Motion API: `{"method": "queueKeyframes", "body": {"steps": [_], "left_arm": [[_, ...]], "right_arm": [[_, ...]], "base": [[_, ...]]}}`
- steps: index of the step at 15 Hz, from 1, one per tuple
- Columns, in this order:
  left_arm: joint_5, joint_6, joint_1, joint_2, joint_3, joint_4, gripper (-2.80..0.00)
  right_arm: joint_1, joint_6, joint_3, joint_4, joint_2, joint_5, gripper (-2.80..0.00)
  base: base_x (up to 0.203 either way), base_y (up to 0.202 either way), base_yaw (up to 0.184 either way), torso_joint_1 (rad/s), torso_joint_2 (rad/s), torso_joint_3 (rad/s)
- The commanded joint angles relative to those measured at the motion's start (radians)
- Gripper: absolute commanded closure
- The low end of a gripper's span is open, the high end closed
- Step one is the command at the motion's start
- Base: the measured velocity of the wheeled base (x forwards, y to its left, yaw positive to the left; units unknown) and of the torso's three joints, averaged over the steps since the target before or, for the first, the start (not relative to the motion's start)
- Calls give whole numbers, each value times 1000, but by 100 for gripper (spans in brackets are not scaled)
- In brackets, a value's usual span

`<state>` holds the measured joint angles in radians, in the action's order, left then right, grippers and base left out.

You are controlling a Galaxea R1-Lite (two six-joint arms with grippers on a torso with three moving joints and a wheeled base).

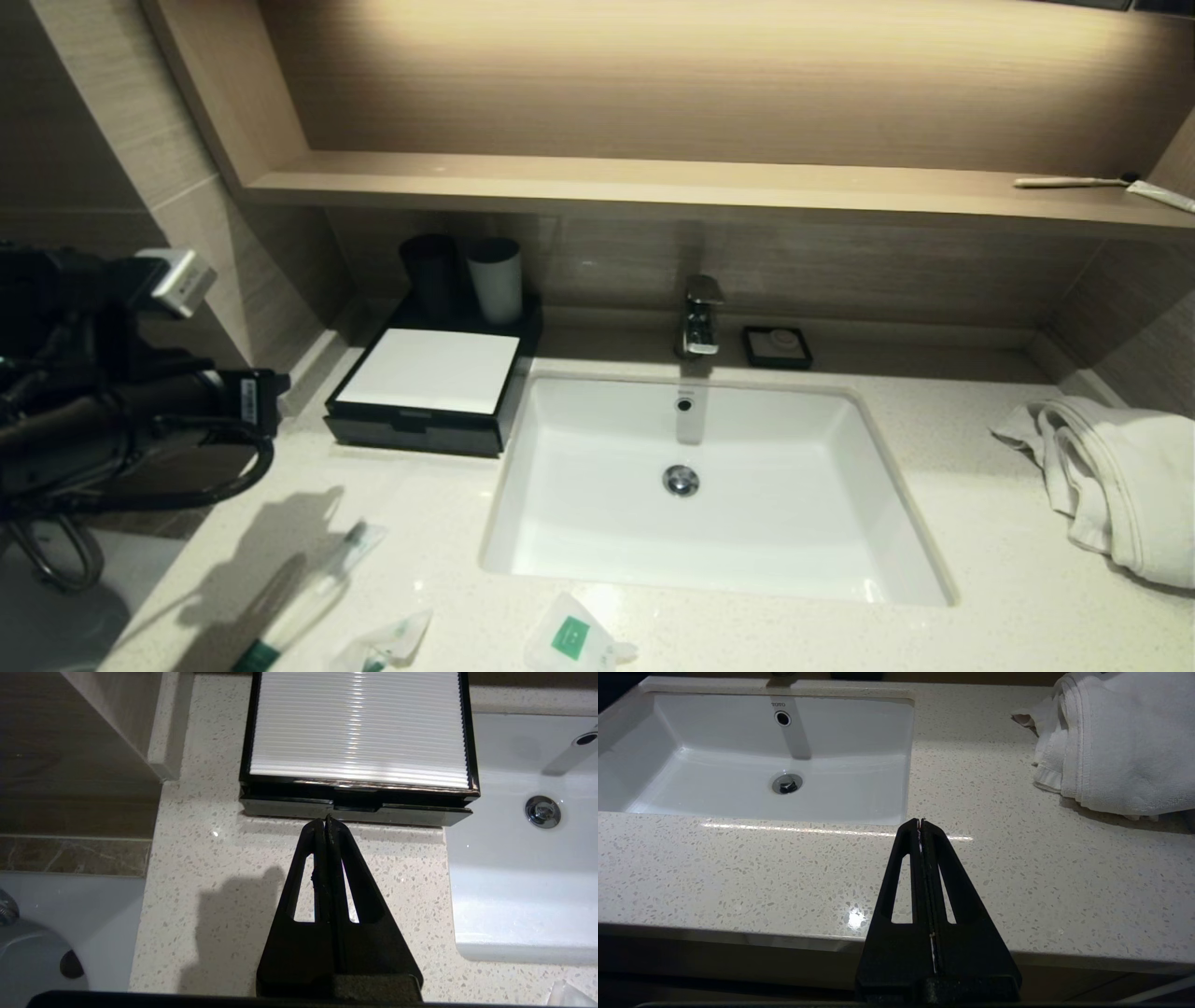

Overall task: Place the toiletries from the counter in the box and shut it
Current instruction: Open the drawer

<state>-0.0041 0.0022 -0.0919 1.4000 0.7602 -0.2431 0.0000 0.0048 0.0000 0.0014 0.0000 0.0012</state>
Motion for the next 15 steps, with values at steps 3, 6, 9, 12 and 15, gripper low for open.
{"method": "queueKeyframes", "body": {"steps": [3, 6, 9, 12, 15], "left_arm": [[55, -5, -67, 117, -12, -79, 0], [93, -16, -77, 200, -29, -182, 0], [96, -22, -95, 235, -66, -239, 0], [121, -28, -107, 327, -120, -407, 0], [162, -32, -131, 375, -148, -553, 0]], "right_arm": [[0, 0, 0, 0, 0, 0, 0], [0, 0, 0, 0, 0, 0, 0], [0, 0, 0, 0, 0, 0, 0], [0, 0, 0, 0, 0, 0, 0], [0, 0, 0, 0, 0, 0, 0]], "base": [[0, 0, 0, 0, 0, 0], [0, 0, 0, 0, 0, 0], [0, 0, 0, 0, 0, 0], [0, 0, 0, 0, 0, 0], [0, 0, 0, 0, 0, 0]]}}
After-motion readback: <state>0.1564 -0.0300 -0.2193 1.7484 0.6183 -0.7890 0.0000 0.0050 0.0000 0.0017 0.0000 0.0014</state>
